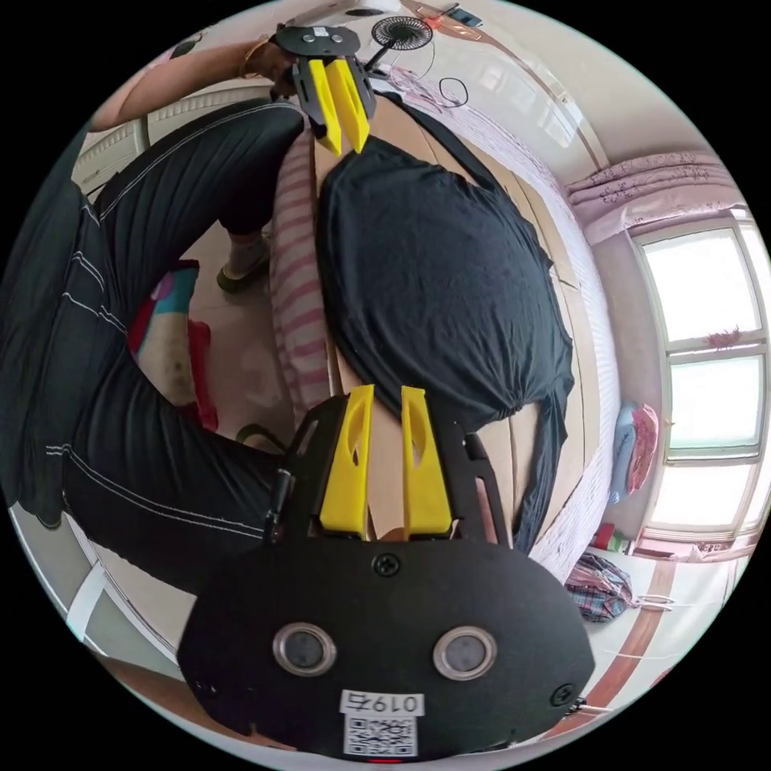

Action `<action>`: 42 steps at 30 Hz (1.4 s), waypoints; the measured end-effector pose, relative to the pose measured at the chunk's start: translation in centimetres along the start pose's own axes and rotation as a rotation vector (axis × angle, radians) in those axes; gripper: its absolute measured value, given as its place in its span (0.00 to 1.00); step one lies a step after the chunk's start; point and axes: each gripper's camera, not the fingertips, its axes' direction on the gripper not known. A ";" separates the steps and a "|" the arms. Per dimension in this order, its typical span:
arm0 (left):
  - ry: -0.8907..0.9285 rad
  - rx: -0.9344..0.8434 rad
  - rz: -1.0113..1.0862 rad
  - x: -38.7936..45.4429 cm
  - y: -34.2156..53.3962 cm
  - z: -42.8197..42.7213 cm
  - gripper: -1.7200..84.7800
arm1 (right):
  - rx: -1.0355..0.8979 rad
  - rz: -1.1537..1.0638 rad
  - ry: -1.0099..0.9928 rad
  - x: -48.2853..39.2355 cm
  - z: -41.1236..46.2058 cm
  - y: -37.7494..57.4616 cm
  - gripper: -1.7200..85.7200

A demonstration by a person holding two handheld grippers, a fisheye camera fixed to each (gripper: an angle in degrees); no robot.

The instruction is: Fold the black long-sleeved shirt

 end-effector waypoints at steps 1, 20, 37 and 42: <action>-0.009 -0.009 -0.005 -0.5 0.2 0.1 0.06 | -0.005 -0.020 0.007 0.4 0.3 0.1 0.09; 0.051 -0.088 -0.032 -3.1 0.9 2.5 0.03 | -0.059 -0.188 -0.029 3.7 2.2 0.3 0.01; 0.060 -0.128 -0.034 -3.9 -0.8 2.5 0.03 | -0.128 -0.192 -0.096 5.7 1.4 1.9 0.01; 0.071 -0.124 -0.049 -4.4 -1.0 2.5 0.03 | -0.134 -0.175 -0.097 5.8 1.4 2.6 0.01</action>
